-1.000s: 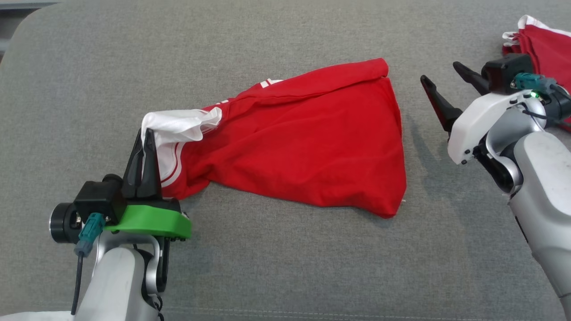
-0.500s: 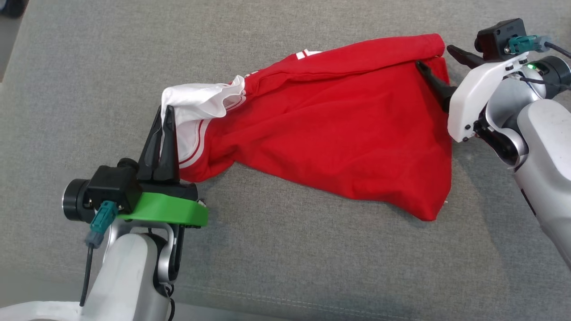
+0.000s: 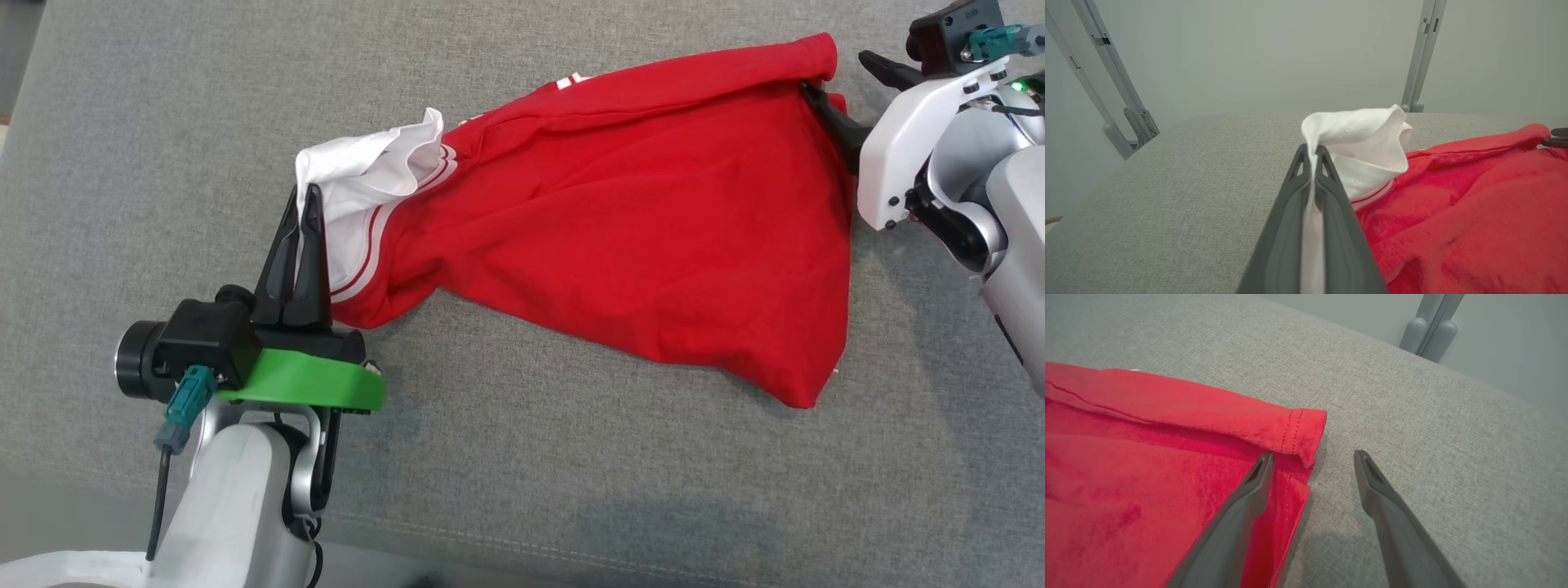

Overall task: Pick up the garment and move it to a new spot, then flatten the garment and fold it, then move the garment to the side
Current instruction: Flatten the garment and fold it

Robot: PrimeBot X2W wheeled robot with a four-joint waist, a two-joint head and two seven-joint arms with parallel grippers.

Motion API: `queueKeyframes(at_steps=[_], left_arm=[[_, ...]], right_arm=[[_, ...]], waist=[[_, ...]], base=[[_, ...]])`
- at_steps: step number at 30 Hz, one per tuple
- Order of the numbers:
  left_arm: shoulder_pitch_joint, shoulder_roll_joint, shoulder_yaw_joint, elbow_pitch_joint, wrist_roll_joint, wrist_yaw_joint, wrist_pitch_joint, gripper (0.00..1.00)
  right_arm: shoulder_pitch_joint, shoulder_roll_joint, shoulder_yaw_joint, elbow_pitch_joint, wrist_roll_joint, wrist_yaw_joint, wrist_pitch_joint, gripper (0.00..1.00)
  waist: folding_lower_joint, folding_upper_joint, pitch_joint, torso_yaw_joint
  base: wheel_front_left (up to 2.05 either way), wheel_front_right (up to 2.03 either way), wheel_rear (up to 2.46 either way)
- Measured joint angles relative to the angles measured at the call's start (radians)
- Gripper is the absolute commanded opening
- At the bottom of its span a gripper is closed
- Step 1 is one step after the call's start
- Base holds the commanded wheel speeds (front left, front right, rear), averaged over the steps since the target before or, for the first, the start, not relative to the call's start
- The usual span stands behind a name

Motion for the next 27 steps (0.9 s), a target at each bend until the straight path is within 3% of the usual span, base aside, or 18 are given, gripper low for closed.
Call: queueKeyframes(at_steps=[15, 18, 20, 22, 23, 27], left_arm=[[-0.011, -0.003, -0.024, -0.008, -0.013, 0.000, 0.000, 0.00], [-0.011, -0.003, -0.029, -0.008, -0.013, 0.000, 0.000, 0.00], [-0.011, -0.003, -0.030, -0.008, -0.013, 0.000, 0.000, 0.00], [-0.011, -0.003, -0.031, -0.008, -0.013, 0.000, 0.000, 0.00], [-0.012, -0.003, -0.032, -0.007, -0.013, 0.000, 0.000, 0.00], [-0.012, -0.003, -0.030, -0.005, -0.013, 0.001, 0.000, 0.00]], right_arm=[[-0.065, -0.016, 0.099, 0.030, 0.053, 0.000, -0.037, 1.00], [-0.080, -0.018, 0.119, 0.039, 0.059, 0.000, -0.054, 0.47], [-0.094, -0.018, 0.130, 0.041, 0.060, 0.000, -0.070, 0.35], [-0.107, -0.018, 0.137, 0.044, 0.060, 0.000, -0.093, 0.16], [-0.113, -0.018, 0.143, 0.047, 0.060, 0.000, -0.103, 0.00], [-0.119, -0.017, 0.165, 0.055, 0.061, 0.000, -0.154, 0.00]], waist=[[0.0000, 0.0000, 0.033, 0.014], [0.0000, 0.0000, 0.036, 0.017], [0.0000, 0.0000, 0.038, 0.019], [0.0000, 0.0000, 0.040, 0.022], [0.0000, 0.0000, 0.042, 0.023], [0.0000, 0.0000, 0.042, 0.027]], base=[[0.00, 0.00, 0.00], [0.00, 0.00, 0.00], [0.00, 0.00, 0.00], [0.00, 0.00, 0.00], [0.00, 0.00, 0.00], [0.00, 0.00, 0.00]])
